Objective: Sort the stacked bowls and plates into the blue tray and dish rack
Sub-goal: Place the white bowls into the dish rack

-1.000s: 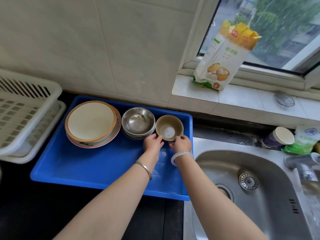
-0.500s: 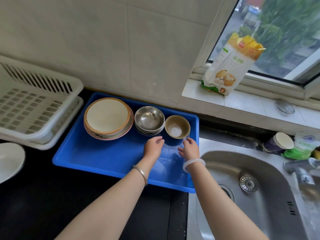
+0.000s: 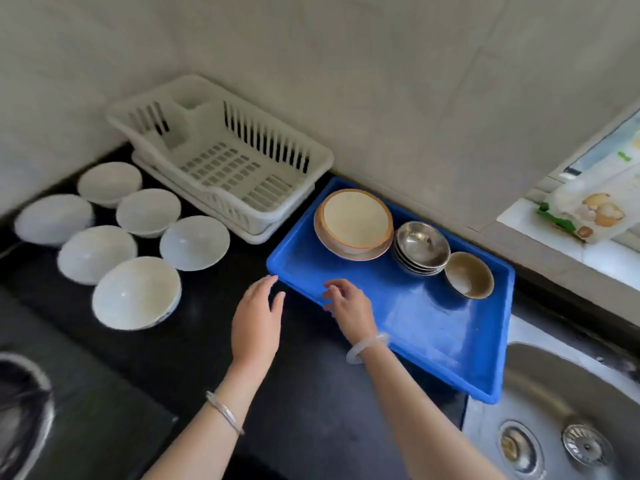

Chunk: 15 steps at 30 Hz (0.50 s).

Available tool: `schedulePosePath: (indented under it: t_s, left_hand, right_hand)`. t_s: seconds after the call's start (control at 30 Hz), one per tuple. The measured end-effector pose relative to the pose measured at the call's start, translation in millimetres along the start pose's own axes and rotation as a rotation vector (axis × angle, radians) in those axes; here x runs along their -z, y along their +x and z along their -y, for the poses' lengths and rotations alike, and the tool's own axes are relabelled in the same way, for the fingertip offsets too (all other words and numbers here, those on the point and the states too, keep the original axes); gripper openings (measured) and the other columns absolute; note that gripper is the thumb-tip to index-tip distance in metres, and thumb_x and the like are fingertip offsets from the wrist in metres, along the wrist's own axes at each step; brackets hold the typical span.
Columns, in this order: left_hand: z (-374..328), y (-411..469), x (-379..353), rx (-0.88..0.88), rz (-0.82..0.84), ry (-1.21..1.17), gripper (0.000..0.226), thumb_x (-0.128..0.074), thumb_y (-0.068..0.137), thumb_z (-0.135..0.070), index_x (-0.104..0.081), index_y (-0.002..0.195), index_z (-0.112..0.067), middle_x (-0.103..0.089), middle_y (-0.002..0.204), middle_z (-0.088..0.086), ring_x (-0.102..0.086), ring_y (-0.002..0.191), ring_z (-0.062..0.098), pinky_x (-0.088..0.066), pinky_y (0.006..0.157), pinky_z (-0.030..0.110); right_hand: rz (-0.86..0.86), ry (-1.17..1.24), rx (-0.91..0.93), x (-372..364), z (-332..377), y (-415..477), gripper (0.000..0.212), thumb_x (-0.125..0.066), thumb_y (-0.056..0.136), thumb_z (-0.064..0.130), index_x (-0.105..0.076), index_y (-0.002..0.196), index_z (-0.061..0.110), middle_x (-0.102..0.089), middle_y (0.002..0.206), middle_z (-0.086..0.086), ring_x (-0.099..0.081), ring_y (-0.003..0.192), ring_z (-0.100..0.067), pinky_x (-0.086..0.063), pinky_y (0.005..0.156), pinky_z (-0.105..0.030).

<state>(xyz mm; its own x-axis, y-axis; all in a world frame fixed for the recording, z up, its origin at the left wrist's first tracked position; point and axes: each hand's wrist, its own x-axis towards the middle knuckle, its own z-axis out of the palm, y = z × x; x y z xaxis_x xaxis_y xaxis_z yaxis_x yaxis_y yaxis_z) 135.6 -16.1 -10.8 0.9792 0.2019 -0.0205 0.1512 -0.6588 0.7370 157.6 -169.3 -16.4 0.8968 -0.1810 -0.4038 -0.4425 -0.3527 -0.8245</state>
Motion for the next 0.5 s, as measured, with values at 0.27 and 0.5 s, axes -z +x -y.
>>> schedulePosePath:
  t_s: [0.27,0.5]
  left_hand:
    - [114,9,85,0.243,-0.284,0.241,0.042,-0.060,0.086,-0.007,-0.054,0.128,-0.005,-0.042,0.142,0.021,-0.028,0.136,0.044,-0.031,0.109,0.054]
    - [156,13,107,0.447,-0.321,-0.181,0.059,-0.053,0.091,-0.009,-0.030,0.145,-0.019,-0.030,0.152,0.009,-0.032,0.139,0.026,-0.036,0.108,0.039]
  right_hand:
    - [0.222,-0.245,0.016,-139,67,38,0.042,-0.043,0.093,0.034,-0.050,0.132,0.017,-0.060,0.126,-0.008,-0.059,0.111,-0.029,-0.049,0.095,-0.047]
    - [0.189,-0.178,-0.141,-196,93,71,0.032,-0.048,0.090,0.021,-0.054,0.118,0.008,-0.060,0.093,-0.009,-0.065,0.081,-0.029,-0.056,0.079,-0.041]
